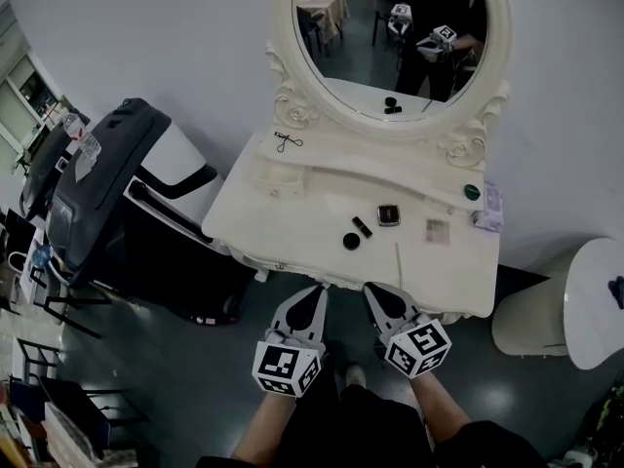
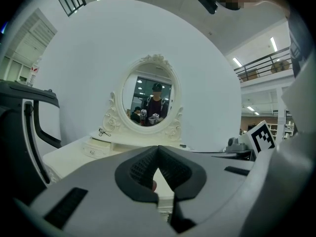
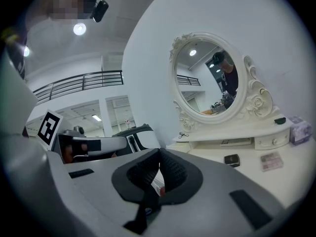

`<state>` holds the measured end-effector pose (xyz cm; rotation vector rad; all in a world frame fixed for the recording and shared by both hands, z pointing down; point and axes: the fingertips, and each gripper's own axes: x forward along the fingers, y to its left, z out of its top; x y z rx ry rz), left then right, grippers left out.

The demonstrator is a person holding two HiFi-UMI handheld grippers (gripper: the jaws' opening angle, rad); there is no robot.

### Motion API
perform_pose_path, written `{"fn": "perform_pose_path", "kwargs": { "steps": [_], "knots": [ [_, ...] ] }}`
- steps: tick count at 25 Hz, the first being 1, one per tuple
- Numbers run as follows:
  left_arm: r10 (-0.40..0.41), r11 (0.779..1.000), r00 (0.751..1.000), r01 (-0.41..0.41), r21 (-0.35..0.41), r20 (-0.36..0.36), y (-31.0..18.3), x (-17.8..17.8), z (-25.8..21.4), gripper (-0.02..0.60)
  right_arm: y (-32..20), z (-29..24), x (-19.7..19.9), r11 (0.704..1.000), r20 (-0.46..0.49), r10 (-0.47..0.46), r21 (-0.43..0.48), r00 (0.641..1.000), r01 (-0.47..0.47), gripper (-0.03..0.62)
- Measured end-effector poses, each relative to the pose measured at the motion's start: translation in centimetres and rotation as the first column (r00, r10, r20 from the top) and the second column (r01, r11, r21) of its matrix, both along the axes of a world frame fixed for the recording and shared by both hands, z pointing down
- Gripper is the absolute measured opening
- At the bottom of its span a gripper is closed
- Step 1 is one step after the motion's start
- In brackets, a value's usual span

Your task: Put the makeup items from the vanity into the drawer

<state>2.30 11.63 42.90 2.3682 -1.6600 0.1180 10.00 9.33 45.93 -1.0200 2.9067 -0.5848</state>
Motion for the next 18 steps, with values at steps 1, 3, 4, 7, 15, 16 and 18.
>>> {"fn": "perform_pose_path", "kwargs": {
  "steps": [1, 3, 4, 7, 15, 16, 18],
  "knots": [
    [0.005, 1.000, 1.000, -0.005, -0.002, -0.003, -0.7, -0.4, 0.2, 0.014, -0.6, 0.2, -0.4, 1.000, -0.003, 0.006, -0.004, 1.000, -0.006, 0.023],
    [0.023, 1.000, 1.000, -0.023, -0.010, -0.012, -2.1, -1.2, 0.8, 0.014, -1.7, 0.8, -1.1, 1.000, -0.012, 0.024, -0.016, 1.000, -0.024, 0.023],
    [0.033, 0.999, 0.999, -0.033, -0.014, -0.016, -2.9, -1.5, 1.1, 0.014, -2.3, 1.1, -1.4, 0.999, -0.017, 0.032, -0.022, 0.999, -0.033, 0.023],
    [0.061, 0.998, 0.998, -0.061, -0.025, -0.025, -5.3, -2.5, 1.9, 0.014, -4.4, 1.9, -2.5, 0.998, -0.028, 0.055, -0.036, 0.998, -0.056, 0.023],
    [0.154, 0.985, 0.987, -0.157, -0.073, -0.049, -11.2, -4.9, 4.2, 0.014, -9.4, 3.7, -4.8, 0.985, -0.063, 0.150, -0.079, 0.987, -0.155, 0.023],
    [0.168, 0.982, 0.984, -0.172, -0.077, -0.052, -11.9, -5.0, 4.4, 0.014, -10.1, 3.9, -4.9, 0.982, -0.068, 0.165, -0.084, 0.984, -0.170, 0.023],
    [0.197, 0.976, 0.979, -0.201, -0.083, -0.057, -13.1, -5.3, 4.7, 0.014, -11.2, 4.2, -5.1, 0.975, -0.080, 0.195, -0.090, 0.978, -0.202, 0.023]
  ]
}}
